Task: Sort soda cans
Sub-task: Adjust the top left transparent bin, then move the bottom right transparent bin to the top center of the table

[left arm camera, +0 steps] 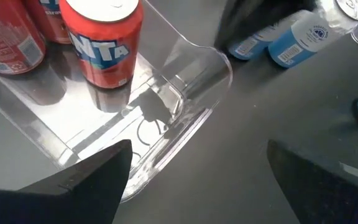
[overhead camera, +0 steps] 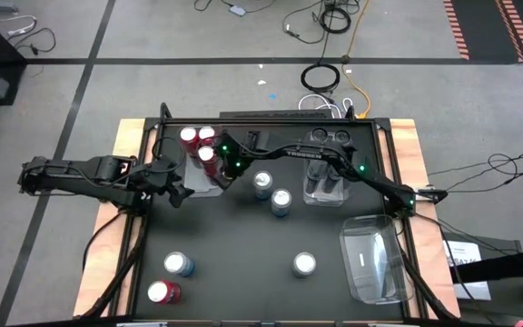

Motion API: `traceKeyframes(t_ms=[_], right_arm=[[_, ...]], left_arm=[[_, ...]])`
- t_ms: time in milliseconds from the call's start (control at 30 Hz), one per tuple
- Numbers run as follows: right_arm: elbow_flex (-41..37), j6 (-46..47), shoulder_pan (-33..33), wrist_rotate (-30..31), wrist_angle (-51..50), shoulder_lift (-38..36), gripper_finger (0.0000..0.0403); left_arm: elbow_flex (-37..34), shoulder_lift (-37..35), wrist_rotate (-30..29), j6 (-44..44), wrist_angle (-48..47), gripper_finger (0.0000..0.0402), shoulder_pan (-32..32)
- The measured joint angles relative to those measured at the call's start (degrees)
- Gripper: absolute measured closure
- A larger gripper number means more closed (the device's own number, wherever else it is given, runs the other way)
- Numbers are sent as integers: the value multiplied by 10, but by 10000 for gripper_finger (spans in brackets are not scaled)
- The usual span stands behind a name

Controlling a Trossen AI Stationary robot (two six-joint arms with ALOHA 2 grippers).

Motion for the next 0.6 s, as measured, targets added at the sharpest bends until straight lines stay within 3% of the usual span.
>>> traceKeyframes(t_ms=[367, 600], right_arm=[[0, 2, -4, -11, -40, -22, 403], [0, 18, 0, 96, -213, -135, 403]], left_arm=[[0, 0, 1, 5, 0, 20, 0], [0, 0, -2, 16, 2, 20, 0]])
